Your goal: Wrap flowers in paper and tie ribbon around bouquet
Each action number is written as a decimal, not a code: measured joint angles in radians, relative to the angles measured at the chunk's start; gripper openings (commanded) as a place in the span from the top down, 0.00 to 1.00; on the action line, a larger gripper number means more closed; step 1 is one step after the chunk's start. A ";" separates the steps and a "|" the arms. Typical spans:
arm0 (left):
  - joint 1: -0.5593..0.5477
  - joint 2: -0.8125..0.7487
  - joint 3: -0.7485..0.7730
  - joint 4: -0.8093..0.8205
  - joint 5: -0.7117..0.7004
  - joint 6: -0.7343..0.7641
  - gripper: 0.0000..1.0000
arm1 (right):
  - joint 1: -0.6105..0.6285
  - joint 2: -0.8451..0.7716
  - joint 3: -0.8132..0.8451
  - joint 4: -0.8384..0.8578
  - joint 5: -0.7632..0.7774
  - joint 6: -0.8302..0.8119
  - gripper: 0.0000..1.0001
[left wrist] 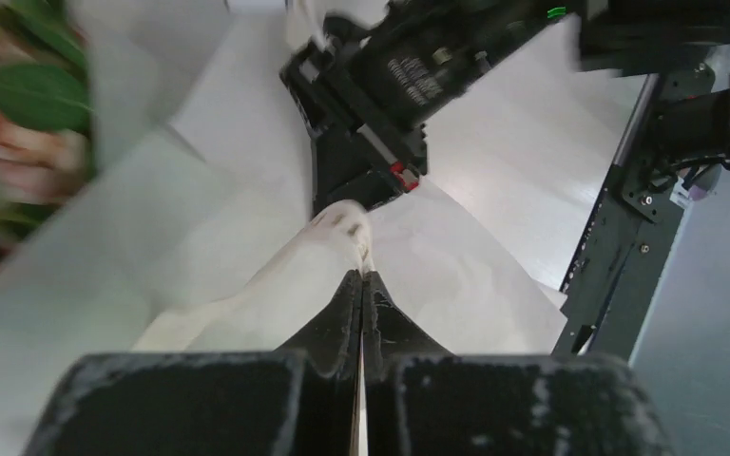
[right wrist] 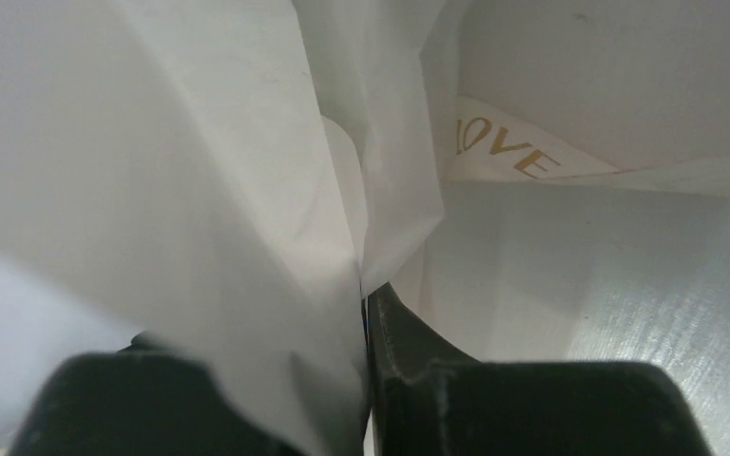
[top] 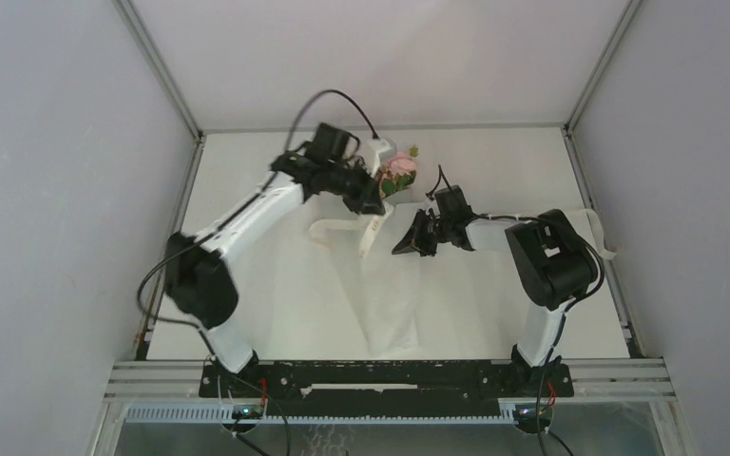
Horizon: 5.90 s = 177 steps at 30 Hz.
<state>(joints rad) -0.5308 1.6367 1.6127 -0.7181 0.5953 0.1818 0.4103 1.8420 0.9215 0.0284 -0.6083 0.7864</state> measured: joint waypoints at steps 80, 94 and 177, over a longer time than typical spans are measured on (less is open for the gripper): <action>-0.123 0.503 -0.100 0.224 -0.059 -0.163 1.00 | -0.203 -0.813 0.340 -0.437 0.450 -0.541 1.00; -0.059 0.470 -0.129 0.214 -0.006 -0.147 1.00 | 0.153 -0.711 -0.258 0.035 0.136 -0.348 1.00; 0.088 0.188 -0.145 0.186 0.173 -0.126 1.00 | -0.053 -0.297 -0.010 0.054 0.170 -0.335 0.46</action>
<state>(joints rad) -0.4431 1.8252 1.4677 -0.5320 0.7681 0.0555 0.3573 1.5448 0.9115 0.0822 -0.4385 0.4519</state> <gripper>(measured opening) 0.003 0.553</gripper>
